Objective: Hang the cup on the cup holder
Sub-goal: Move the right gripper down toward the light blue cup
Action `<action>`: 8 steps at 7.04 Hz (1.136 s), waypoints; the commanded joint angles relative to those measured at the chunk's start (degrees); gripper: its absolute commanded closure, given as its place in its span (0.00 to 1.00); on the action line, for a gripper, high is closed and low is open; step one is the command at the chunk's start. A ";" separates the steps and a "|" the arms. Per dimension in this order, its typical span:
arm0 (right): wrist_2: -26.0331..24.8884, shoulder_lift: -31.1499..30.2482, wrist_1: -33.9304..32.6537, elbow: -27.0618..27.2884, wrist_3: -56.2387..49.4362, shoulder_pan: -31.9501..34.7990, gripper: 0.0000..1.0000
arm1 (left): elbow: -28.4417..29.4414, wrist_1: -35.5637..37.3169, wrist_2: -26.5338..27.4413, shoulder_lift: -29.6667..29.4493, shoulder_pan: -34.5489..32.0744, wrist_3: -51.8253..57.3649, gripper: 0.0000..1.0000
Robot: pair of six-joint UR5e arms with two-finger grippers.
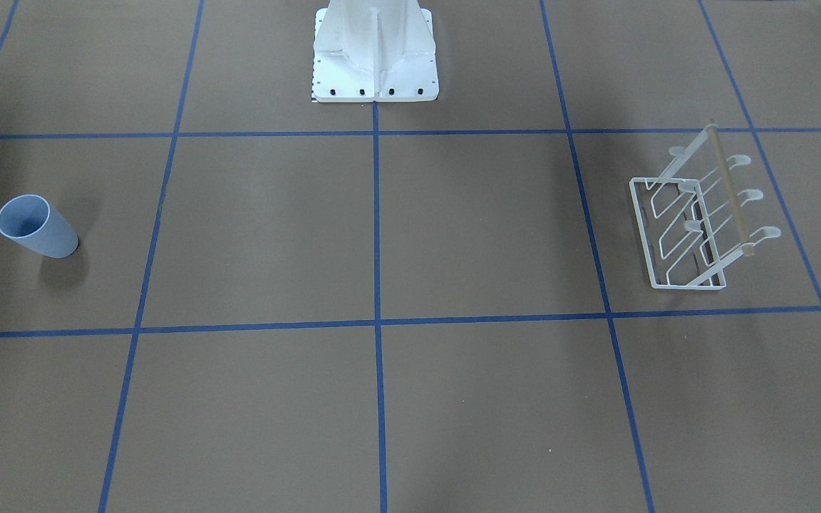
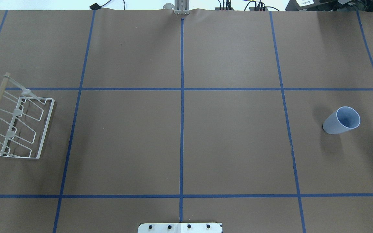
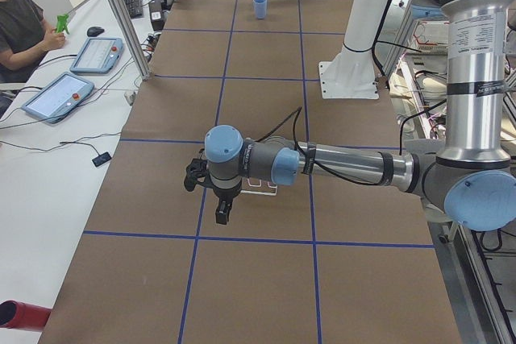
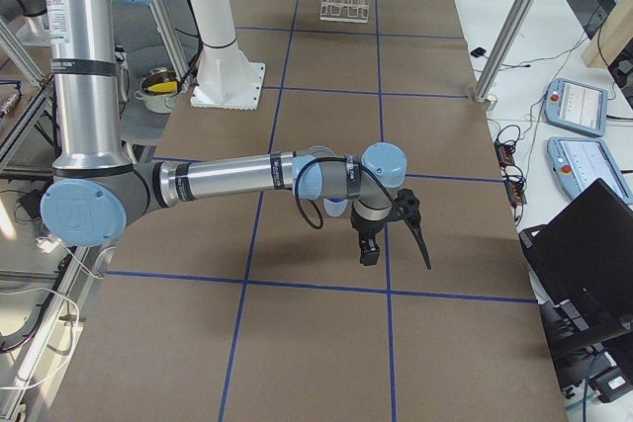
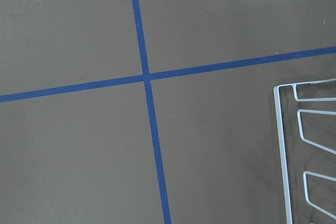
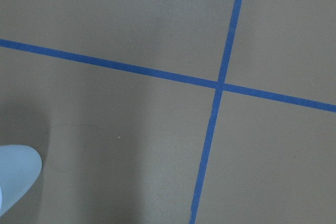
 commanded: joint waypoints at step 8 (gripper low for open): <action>-0.10 -1.20 2.69 0.45 0.00 -0.53 0.00 | 0.42 -1.67 0.39 1.43 0.00 -0.06 0.01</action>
